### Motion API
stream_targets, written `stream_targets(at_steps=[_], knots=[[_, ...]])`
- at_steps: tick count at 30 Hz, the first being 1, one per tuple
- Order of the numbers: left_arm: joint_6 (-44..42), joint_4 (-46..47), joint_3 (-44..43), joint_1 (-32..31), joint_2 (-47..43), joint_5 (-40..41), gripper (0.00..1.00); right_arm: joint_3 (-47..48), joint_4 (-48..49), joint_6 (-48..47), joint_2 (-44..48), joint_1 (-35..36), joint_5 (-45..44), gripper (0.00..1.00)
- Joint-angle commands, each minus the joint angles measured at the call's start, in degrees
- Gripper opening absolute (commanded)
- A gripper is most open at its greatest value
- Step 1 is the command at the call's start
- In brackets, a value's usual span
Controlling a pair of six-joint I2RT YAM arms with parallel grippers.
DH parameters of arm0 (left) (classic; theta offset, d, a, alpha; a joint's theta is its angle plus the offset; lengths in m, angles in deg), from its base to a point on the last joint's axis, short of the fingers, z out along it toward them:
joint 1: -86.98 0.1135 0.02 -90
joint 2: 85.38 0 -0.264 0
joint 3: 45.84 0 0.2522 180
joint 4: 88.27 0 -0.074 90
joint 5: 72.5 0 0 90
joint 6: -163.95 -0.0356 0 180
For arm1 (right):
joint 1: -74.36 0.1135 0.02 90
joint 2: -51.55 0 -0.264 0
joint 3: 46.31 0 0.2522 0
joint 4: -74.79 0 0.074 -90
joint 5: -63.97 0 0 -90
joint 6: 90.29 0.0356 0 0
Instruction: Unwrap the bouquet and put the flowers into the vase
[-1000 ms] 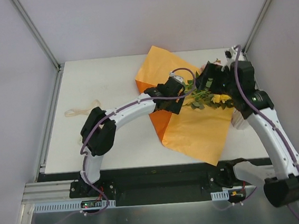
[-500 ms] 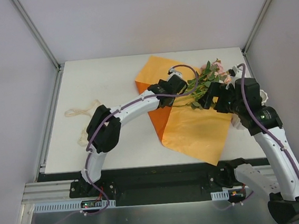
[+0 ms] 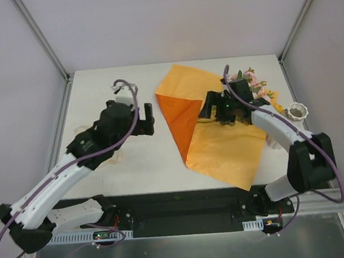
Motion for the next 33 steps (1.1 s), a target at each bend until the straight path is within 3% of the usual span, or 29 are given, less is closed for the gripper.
stream_targets(at_steps=[1,4,9,16,18,22,26,27,33], knots=[[0.72,-1.69,6.73,0.55,-11.56,-1.06,0.92,10.42,8.73,-3.06,-13.98,7.84,1.6,0.98],[0.8,-2.04,8.58,0.55,-16.85,0.52,0.94,18.16,8.73,-2.37,-22.43,14.52,0.63,0.97],[0.81,-3.44,7.97,0.64,-20.12,2.37,0.93,24.85,8.48,-3.86,-26.59,28.83,-6.56,0.98],[-1.04,-2.92,6.47,0.64,-16.1,1.76,0.95,24.95,3.12,-4.21,-31.7,36.51,-4.38,0.98],[-0.87,-2.57,5.77,0.55,-14.07,0.36,0.96,21.8,3.11,-3.6,-29.08,35.99,-4.72,0.98],[1.06,0.41,5.07,3.97,-9.42,-10.52,0.99,12.75,1.89,-3.42,-15.22,33.09,-7.88,0.98],[5.54,6.56,4.63,11.96,-5.02,-29.81,0.99,8.26,-4.43,-2.72,-3.24,28.7,-15.78,0.99],[5.64,7.44,3.76,13.46,-3.36,-31.88,0.99,7.46,-6.1,-2.72,1.48,27.38,-21.37,0.99],[2.21,8.07,-7.93,13.65,18.76,-37.0,0.9,5.0,-17.27,-3.42,17.66,23.87,-37.14,1.0]])
